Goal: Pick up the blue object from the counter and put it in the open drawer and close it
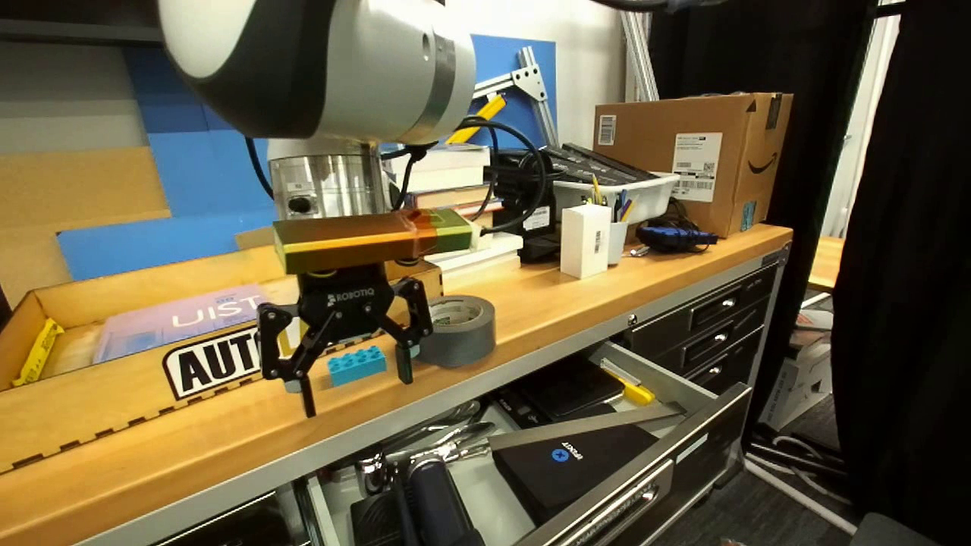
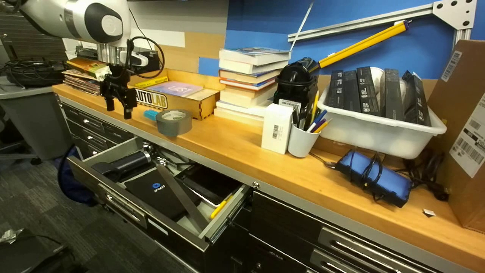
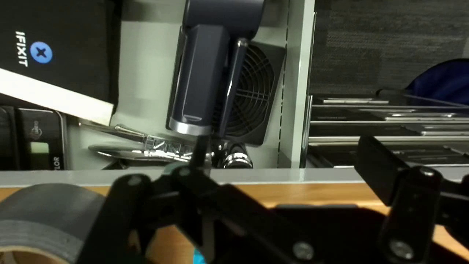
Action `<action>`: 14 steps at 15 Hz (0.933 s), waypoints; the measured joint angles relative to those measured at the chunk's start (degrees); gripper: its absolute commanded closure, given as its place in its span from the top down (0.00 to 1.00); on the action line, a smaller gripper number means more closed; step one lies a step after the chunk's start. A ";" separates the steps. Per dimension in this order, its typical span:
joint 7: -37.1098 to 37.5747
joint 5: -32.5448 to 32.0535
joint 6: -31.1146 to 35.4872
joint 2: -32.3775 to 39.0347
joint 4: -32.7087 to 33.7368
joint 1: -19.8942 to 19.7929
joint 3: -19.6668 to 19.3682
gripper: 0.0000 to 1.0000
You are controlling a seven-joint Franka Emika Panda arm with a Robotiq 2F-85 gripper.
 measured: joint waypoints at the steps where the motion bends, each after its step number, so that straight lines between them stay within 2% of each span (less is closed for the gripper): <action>1: 1.41 -1.08 0.79 0.95 0.98 0.11 -0.17 1.00; 8: 5.37 -2.37 7.58 5.39 5.17 0.14 -2.57 1.00; 14: 7.97 -3.01 11.91 7.39 5.32 0.21 -4.81 1.00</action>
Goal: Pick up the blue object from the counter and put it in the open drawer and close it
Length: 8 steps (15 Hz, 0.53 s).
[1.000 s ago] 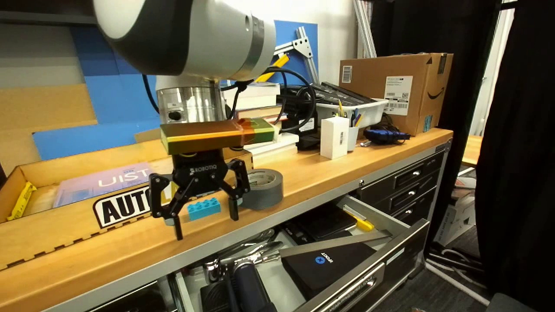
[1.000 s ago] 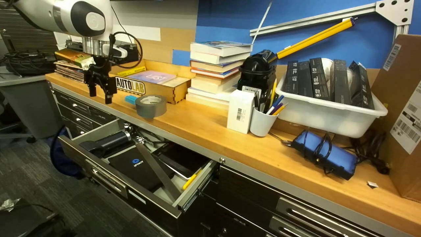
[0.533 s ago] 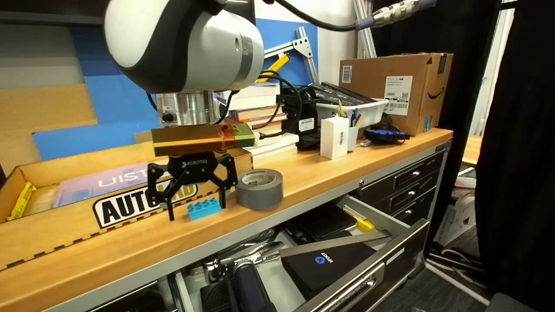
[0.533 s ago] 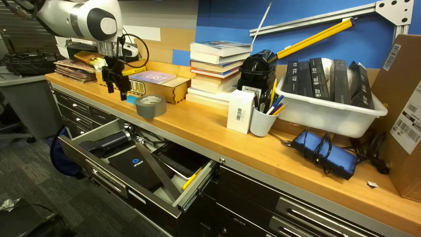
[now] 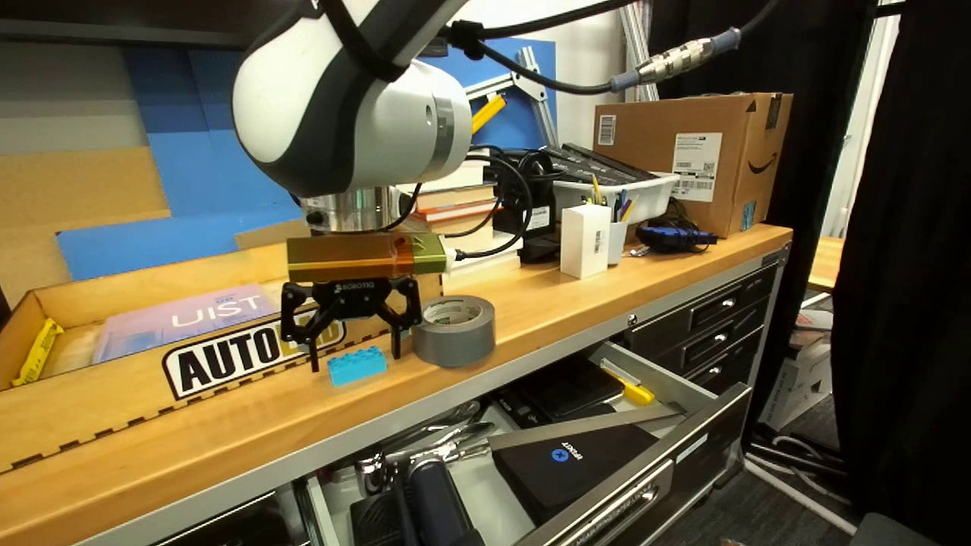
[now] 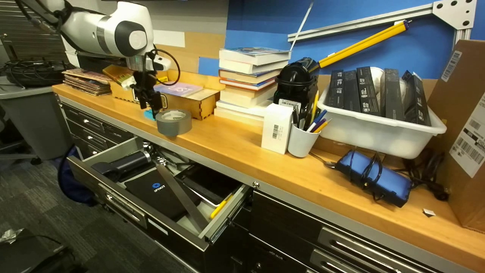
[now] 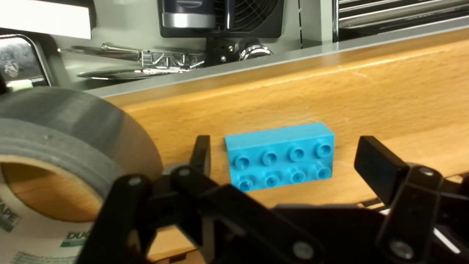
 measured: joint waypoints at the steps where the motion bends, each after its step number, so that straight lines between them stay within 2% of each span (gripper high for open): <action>1: 0.96 -0.52 0.69 0.25 0.00 0.10 -0.34 1.00; 4: 4.39 -3.24 1.91 0.97 0.00 1.01 -1.36 1.00; 5: 5.27 -3.95 2.07 1.22 0.00 1.28 -1.48 0.75; 6: 5.78 -4.36 2.18 1.40 0.02 1.51 -1.49 0.73; 8: 5.89 -4.43 2.13 1.37 0.08 1.91 -1.48 0.59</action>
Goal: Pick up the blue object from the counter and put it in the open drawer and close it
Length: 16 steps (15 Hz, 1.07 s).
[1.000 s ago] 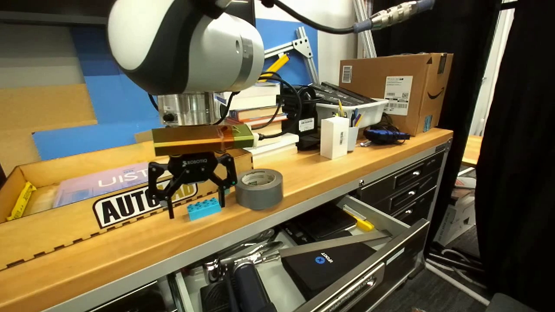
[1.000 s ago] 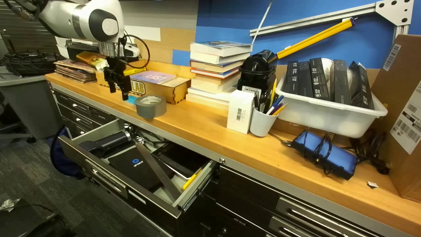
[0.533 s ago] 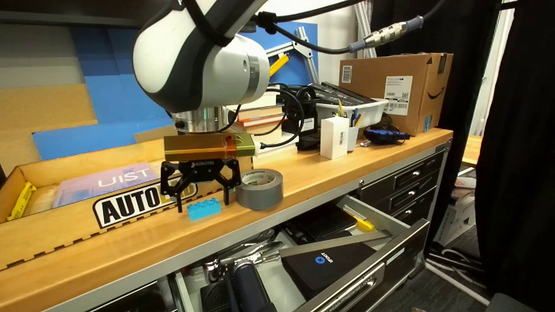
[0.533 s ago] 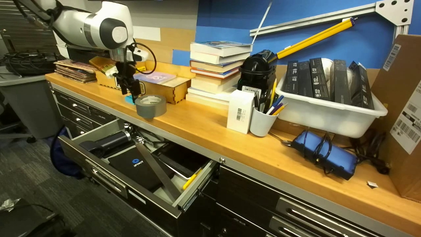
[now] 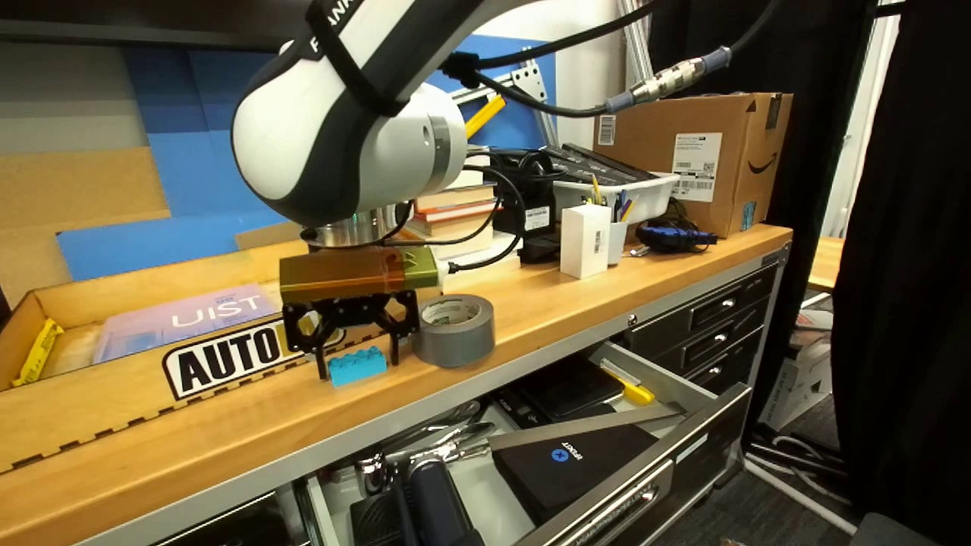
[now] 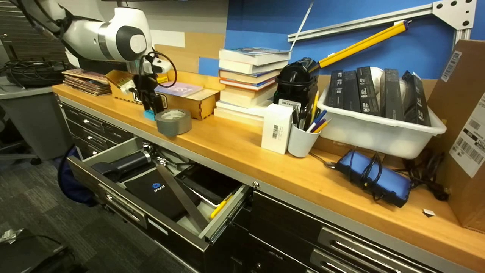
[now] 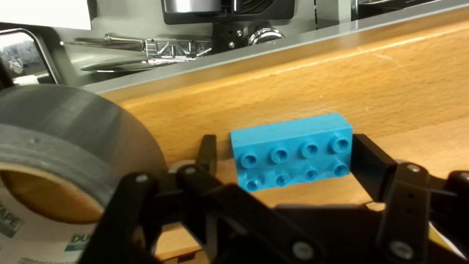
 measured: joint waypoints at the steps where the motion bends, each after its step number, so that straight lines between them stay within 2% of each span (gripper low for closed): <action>1: 0.00 0.00 -0.09 -0.18 0.02 0.10 0.02 0.50; 4: -0.40 0.47 -0.48 -1.26 -0.49 0.12 0.60 0.45; 7: -2.05 1.78 -2.94 -3.45 -3.04 0.13 2.19 0.45; 10: -1.40 3.68 -4.32 -8.01 -9.93 0.14 2.98 0.45; 14: 7.40 3.75 -2.38 -13.54 -21.29 -0.48 2.55 0.45; 16: 9.40 4.59 -0.57 -15.25 -25.66 -1.94 1.99 0.45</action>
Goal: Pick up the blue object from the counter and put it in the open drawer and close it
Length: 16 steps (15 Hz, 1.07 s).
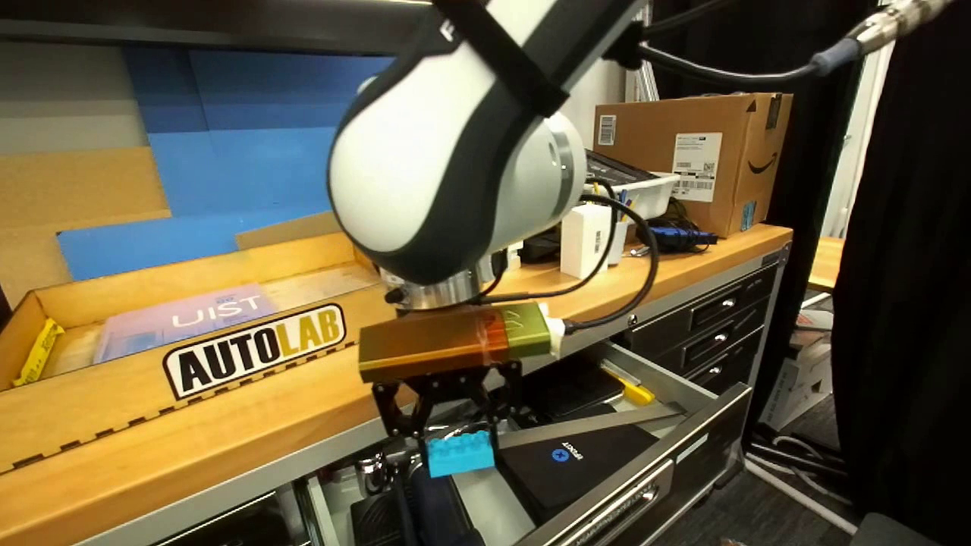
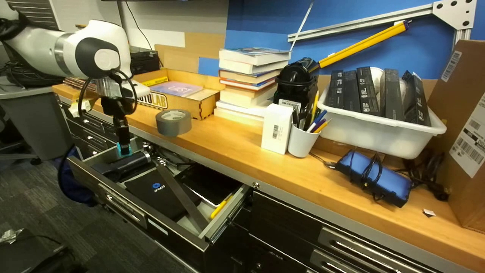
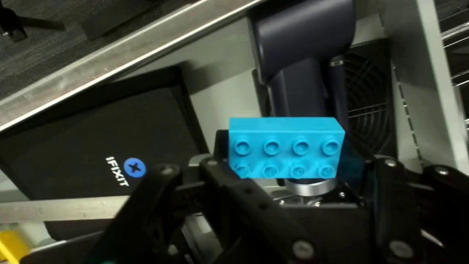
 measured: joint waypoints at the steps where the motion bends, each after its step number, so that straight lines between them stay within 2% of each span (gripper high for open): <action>1: 0.07 0.88 1.24 -0.68 -1.91 -1.07 -0.39 0.45; 2: -0.08 1.83 2.59 -1.40 -3.75 -2.24 -0.89 0.77; 3: -0.69 3.19 4.06 -2.10 -5.47 -3.43 -1.45 0.46; 4: -1.90 4.69 5.59 -2.82 -7.09 -4.67 -2.03 0.76; 5: -3.49 6.31 6.92 -3.40 -8.46 -5.87 -2.68 0.94; 6: -5.34 7.99 7.98 -3.89 -9.56 -6.99 -3.31 0.94; 8: -9.13 11.24 9.38 -4.70 -11.20 -8.85 -4.37 1.00; 12: -12.19 13.38 9.87 -9.21 -16.05 -10.10 -4.67 1.00; 14: -14.37 14.09 8.27 -13.25 -19.75 -9.93 -4.29 1.00; 16: -17.74 15.28 3.23 -16.73 -22.28 -9.65 -4.20 1.00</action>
